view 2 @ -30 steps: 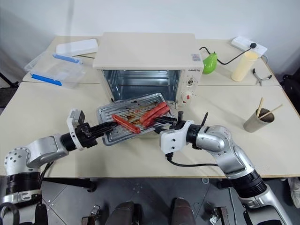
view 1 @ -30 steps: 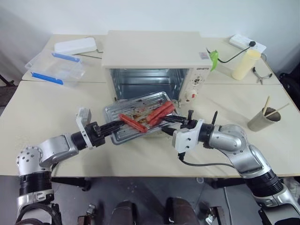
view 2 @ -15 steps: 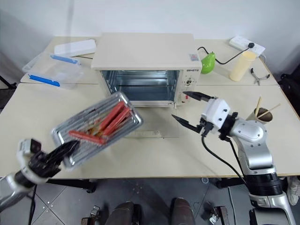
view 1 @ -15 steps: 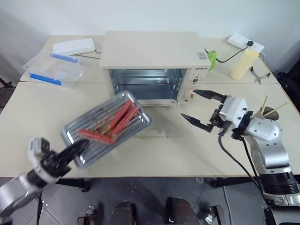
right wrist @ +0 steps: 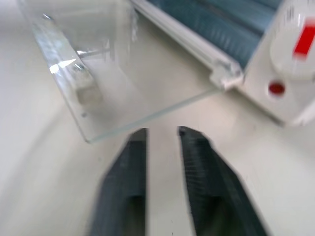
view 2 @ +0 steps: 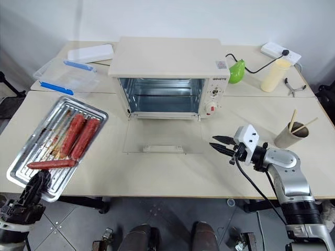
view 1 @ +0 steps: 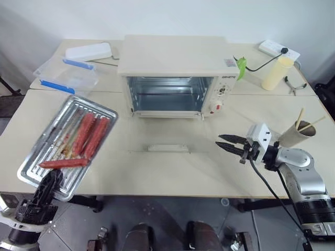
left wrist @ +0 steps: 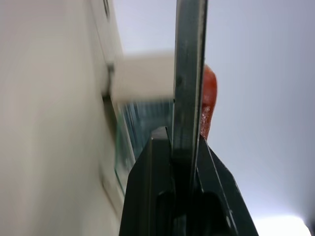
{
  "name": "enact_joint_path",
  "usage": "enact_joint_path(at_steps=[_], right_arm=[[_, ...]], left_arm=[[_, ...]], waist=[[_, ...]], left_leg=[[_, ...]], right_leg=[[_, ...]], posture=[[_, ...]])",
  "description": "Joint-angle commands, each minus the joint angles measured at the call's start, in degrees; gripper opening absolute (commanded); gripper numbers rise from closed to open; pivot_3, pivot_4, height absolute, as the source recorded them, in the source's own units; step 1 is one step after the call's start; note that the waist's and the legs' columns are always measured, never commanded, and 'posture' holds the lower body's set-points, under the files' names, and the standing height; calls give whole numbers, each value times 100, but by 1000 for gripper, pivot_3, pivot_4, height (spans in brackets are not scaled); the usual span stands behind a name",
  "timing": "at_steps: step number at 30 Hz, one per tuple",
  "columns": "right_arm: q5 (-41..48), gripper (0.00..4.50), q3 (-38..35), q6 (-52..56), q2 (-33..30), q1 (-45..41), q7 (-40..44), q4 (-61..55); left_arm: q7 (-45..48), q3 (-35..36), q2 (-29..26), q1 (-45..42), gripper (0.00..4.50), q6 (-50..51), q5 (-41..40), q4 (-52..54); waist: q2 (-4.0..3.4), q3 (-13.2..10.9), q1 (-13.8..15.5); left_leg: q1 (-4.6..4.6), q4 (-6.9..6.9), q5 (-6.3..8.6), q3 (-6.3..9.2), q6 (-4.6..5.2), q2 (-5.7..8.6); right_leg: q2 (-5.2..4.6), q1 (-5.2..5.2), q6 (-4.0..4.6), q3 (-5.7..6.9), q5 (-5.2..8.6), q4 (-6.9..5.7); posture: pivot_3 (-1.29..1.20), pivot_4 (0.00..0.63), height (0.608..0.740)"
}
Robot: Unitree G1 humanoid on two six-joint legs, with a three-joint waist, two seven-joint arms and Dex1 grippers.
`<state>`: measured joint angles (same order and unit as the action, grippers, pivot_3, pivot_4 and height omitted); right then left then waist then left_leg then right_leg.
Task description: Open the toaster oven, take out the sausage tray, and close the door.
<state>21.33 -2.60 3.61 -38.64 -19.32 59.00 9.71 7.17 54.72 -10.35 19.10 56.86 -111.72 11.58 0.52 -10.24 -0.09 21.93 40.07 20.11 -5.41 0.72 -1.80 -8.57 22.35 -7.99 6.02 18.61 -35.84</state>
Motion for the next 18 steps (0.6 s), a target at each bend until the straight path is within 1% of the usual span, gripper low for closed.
enact_joint_path(at_steps=[1,2,3,5,7,9,11,14,18], right_arm=[[-155,32,-18,160,-10,-243,-68,263],[-265,32,60,200,3,-328,-73,424],[-335,32,119,155,16,-393,-11,546],[-338,32,189,213,86,-526,134,765],[-281,32,220,335,140,-595,246,874],[-236,32,290,359,152,-635,540,915],[-154,32,279,125,253,-739,840,1032],[-83,32,335,14,371,-898,1224,1219],[-127,32,376,1,520,-1083,1338,1379]], left_arm=[[-1123,243,315,-343,0,-784,-128,339],[-1507,232,463,-556,0,-990,-128,383],[-1584,135,524,-672,0,-983,-128,465],[-2073,-171,576,-807,0,-973,-128,635],[-2299,-243,638,-958,0,-1074,-128,797],[-2401,-188,696,-1091,0,-1196,-128,881],[-2483,-187,709,-1143,0,-1210,-128,910],[-2506,-372,533,-963,0,-982,-128,867],[-2557,-361,562,-1014,0,-1040,-128,857]], waist=[[3,2,3],[6,4,7],[11,7,6],[15,9,10],[17,10,8],[17,10,5],[17,10,-1],[17,10,-30],[17,10,-5]], left_leg=[[-2,1,0,1,0,-1],[-2,1,0,2,1,-1],[-2,0,0,2,1,0],[-4,0,1,3,1,4],[-4,0,1,4,1,6],[-4,0,1,5,1,5],[-4,-1,1,3,1,8],[-7,-4,2,0,-2,6],[-7,-2,2,1,-2,5]], right_leg=[[-1,-2,0,-1,0,-1],[-1,-4,0,-1,0,0],[-1,-4,0,0,0,-1],[-1,-7,-1,3,-1,-1],[0,-9,-1,5,-1,1],[0,-9,-1,5,-1,1],[3,-9,-1,8,-1,2],[14,-8,-1,10,-1,6],[14,-10,-1,9,-1,9]], posture=[[0,150,740],[0,150,740],[0,150,740],[0,150,740],[0,150,740],[0,150,740],[0,150,740],[0,150,740],[0,150,740]])
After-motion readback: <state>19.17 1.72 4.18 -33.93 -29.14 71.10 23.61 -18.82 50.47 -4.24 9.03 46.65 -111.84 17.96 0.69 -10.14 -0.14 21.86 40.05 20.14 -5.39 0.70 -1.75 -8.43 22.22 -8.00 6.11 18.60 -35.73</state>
